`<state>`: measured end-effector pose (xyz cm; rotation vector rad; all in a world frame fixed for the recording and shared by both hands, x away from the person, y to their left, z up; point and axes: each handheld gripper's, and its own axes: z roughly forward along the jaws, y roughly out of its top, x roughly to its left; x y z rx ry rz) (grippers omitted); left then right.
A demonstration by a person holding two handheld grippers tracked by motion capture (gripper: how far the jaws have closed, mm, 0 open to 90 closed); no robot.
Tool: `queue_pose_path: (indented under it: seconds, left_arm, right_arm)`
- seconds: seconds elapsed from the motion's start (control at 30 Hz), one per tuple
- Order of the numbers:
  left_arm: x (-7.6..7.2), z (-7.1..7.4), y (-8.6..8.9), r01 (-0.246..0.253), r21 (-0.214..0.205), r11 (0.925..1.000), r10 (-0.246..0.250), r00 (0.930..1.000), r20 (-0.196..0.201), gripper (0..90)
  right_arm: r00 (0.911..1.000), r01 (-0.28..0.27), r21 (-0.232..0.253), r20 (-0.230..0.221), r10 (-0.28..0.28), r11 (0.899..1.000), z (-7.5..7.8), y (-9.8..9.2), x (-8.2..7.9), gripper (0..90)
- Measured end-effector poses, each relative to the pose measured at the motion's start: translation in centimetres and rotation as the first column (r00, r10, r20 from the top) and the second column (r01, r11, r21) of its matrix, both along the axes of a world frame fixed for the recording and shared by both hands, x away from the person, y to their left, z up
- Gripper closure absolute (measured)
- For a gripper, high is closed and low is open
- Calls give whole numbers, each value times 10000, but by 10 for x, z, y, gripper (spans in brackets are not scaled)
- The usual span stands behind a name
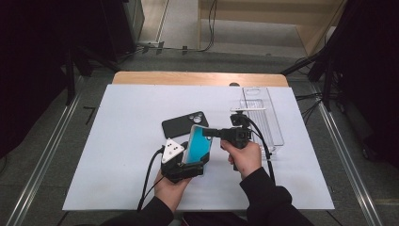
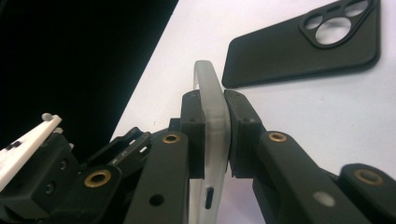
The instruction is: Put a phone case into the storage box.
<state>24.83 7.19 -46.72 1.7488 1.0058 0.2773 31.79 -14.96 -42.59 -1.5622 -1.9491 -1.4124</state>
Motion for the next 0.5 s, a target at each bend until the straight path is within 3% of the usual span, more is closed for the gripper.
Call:
queue_pose_path:
  seconds: [0.23, 0.33, 0.4, 0.5]
  left_arm:
    - [2, 2, -1, 395, 103, 9992, -390, 9981, -483, 138]
    - [4, 3, -2, 495, 425, 9979, -463, 9962, -732, 139]
    - [5, 4, -2, 771, 503, 9958, -726, 9937, -855, 145]
    - [6, 6, -2, 1081, 397, 9934, -1022, 9866, -1273, 150]
  right_arm:
    - [9992, 198, -559, 353, -179, 9982, 2, -6, -1, 771]
    - [9978, 292, -788, 621, -243, 9965, 4, -8, -2, 771]
    - [9941, 390, -1208, 1057, -262, 9919, 7, -9, -4, 770]
    - [9915, 438, -1384, 1278, -261, 9894, 8, -10, -6, 770]
